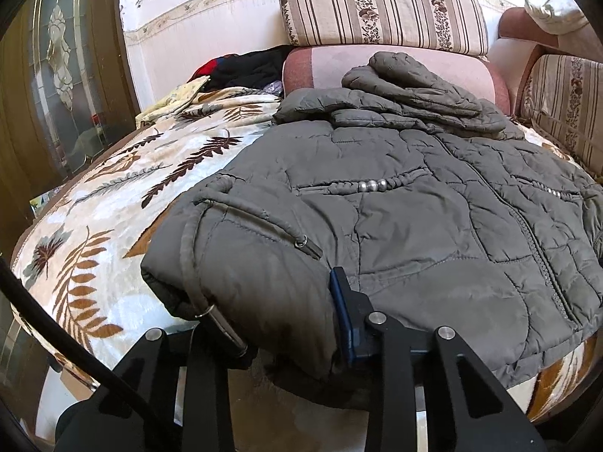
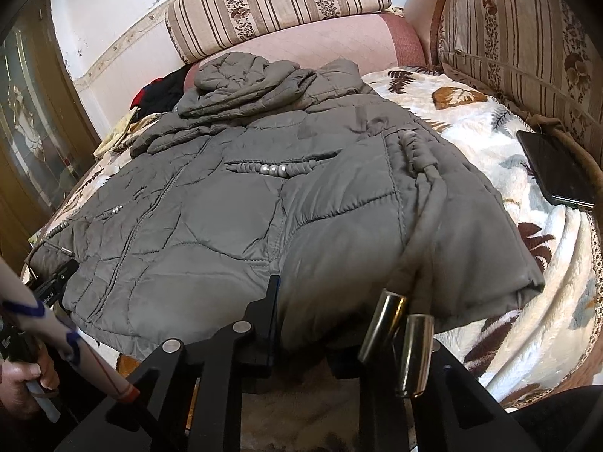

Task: Fold large clothes

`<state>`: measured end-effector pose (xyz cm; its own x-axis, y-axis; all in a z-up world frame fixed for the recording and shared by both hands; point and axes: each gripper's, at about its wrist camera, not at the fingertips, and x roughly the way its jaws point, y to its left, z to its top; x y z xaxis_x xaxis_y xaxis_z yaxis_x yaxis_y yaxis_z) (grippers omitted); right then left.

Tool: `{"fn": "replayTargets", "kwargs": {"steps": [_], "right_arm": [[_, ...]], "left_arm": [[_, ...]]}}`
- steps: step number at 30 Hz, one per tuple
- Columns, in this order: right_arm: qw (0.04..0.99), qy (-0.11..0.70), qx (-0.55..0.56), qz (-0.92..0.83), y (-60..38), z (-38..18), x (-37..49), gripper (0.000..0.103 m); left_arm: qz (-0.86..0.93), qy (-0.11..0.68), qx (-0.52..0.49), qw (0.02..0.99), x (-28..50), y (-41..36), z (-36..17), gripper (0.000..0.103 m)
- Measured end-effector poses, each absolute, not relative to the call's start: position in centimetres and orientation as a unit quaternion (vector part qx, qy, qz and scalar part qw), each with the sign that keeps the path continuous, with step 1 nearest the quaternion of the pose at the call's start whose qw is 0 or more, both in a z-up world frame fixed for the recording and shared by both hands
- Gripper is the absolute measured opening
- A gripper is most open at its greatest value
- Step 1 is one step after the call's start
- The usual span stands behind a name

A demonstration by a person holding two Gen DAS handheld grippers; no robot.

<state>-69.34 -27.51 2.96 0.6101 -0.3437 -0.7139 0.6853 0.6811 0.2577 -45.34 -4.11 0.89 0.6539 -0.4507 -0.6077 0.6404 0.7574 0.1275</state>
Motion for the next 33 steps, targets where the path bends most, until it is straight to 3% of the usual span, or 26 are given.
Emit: {"fn": "replayTargets", "kwargs": {"steps": [6,15,21,26,33], "right_arm": [[0.853,0.329,0.271,-0.301,-27.74,2.74,-69.36,0.029],[0.859,0.318,0.266,-0.299,-27.43,3.16,-69.81,0.024],[0.855,0.328,0.267,-0.299,-27.62,2.89,-69.42,0.028],[0.86,0.32,0.266,-0.296,-27.58,3.05,-69.69,0.022],[0.869,0.304,0.252,-0.299,-27.06,3.72,-69.89,0.016]], "left_arm": [[-0.301,0.284,0.175,0.893,-45.35,-4.31,0.7,0.034],[-0.304,0.285,0.166,0.894,-45.29,-4.08,0.89,0.03],[-0.288,0.291,0.178,0.895,-45.05,-4.44,0.33,0.043],[-0.296,0.286,0.174,0.895,-45.03,-4.52,0.46,0.031],[-0.299,0.281,0.172,0.895,-45.32,-4.45,0.71,0.028]]}}
